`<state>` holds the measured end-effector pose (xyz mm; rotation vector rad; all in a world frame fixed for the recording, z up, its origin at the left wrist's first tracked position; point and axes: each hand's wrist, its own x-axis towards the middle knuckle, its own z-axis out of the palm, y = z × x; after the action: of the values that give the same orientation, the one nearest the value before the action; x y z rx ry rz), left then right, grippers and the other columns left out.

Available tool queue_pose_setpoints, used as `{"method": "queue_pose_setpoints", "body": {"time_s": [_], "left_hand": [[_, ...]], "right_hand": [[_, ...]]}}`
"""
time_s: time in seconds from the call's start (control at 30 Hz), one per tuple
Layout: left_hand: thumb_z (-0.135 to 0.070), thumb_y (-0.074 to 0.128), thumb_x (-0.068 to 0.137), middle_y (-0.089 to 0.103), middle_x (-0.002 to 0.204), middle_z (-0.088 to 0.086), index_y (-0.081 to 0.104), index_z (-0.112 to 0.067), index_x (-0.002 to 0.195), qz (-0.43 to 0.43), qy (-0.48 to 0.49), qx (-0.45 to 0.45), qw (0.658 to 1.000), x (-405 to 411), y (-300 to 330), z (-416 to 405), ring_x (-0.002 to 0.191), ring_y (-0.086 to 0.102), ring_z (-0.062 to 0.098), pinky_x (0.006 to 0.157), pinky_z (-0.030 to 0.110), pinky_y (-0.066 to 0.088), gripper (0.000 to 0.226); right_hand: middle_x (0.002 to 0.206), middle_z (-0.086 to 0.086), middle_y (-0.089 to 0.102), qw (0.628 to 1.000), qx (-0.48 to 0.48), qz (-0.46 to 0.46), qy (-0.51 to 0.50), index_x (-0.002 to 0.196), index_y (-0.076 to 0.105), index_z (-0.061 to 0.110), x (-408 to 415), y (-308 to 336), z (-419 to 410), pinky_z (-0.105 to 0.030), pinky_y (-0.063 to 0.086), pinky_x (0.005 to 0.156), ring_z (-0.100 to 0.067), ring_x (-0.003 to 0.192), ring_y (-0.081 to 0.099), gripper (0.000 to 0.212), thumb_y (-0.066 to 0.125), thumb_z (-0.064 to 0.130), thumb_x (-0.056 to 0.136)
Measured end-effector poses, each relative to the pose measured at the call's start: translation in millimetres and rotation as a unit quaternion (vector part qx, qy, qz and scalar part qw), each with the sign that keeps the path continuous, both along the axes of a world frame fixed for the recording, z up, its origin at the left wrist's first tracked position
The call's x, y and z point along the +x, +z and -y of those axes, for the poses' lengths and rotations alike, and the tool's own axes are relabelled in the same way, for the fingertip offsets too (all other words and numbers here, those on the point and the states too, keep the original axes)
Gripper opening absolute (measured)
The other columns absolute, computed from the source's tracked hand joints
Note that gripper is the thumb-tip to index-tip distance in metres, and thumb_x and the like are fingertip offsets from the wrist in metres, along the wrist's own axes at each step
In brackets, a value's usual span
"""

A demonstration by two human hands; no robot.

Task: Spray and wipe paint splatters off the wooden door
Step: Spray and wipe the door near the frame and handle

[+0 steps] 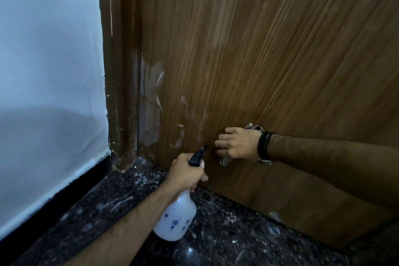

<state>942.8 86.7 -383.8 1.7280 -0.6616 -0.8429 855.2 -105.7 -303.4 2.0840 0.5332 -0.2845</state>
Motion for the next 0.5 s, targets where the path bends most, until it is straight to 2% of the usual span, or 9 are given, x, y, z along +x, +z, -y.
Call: {"method": "queue_pose_setpoints", "body": {"time_s": [0.07,0.13,0.23,0.3,0.43,0.5], "left_hand": [[0.005,0.067,0.079,0.055,0.053,0.002,0.058,-0.015,0.075,-0.008,0.012,-0.008,1.000,5.5,-2.3,-0.6,0.047,0.049,0.021,0.054,0.032,0.044,0.022],[0.005,0.069,0.078,0.054,0.053,0.003,0.058,-0.015,0.075,-0.009,0.023,-0.014,1.000,9.9,-4.1,0.0,0.048,0.048,0.021,0.053,0.031,0.043,0.023],[0.004,0.069,0.078,0.054,0.055,0.002,0.057,-0.015,0.075,-0.009,0.029,-0.018,0.999,12.4,-5.2,1.3,0.049,0.049,0.020,0.055,0.032,0.043,0.023],[0.004,0.069,0.078,0.053,0.054,0.002,0.056,-0.016,0.074,-0.007,0.027,-0.017,0.999,12.6,-5.5,1.7,0.050,0.049,0.020,0.057,0.033,0.044,0.024],[0.005,0.069,0.077,0.053,0.052,0.000,0.056,-0.017,0.073,-0.001,0.038,-0.017,0.999,12.2,-4.5,0.6,0.048,0.050,0.021,0.054,0.031,0.045,0.025],[0.006,0.069,0.076,0.052,0.050,0.000,0.055,-0.016,0.070,0.012,0.047,-0.017,0.999,12.3,-4.2,0.1,0.047,0.050,0.021,0.052,0.031,0.044,0.027]], "right_hand": [[0.122,-0.006,0.059,0.994,0.039,0.106,0.007,0.129,0.062,0.016,5.7,13.2,-0.5,-0.038,0.046,0.084,-0.026,0.104,0.059,0.062,0.079,0.032,0.071],[0.121,-0.006,0.060,0.976,0.068,0.209,0.001,0.133,0.059,0.012,10.8,27.8,-5.0,-0.037,0.044,0.081,-0.026,0.101,0.057,0.069,0.079,0.029,0.070],[0.115,-0.007,0.060,0.953,0.095,0.287,0.004,0.133,0.058,0.010,16.3,33.9,-9.3,-0.038,0.043,0.077,-0.026,0.095,0.056,0.061,0.072,0.022,0.075],[0.115,-0.007,0.060,0.959,0.097,0.266,0.008,0.131,0.060,0.009,15.2,27.2,-7.3,-0.038,0.045,0.078,-0.026,0.095,0.058,0.058,0.071,0.022,0.076],[0.120,-0.006,0.058,0.993,0.040,0.108,0.029,0.128,0.062,0.015,12.1,5.4,3.0,-0.038,0.045,0.084,-0.025,0.102,0.057,0.056,0.076,0.030,0.077],[0.118,-0.004,0.058,0.994,0.034,0.104,0.019,0.127,0.062,0.017,13.4,2.3,4.6,-0.039,0.045,0.083,-0.024,0.102,0.057,0.062,0.082,0.035,0.071]]}}
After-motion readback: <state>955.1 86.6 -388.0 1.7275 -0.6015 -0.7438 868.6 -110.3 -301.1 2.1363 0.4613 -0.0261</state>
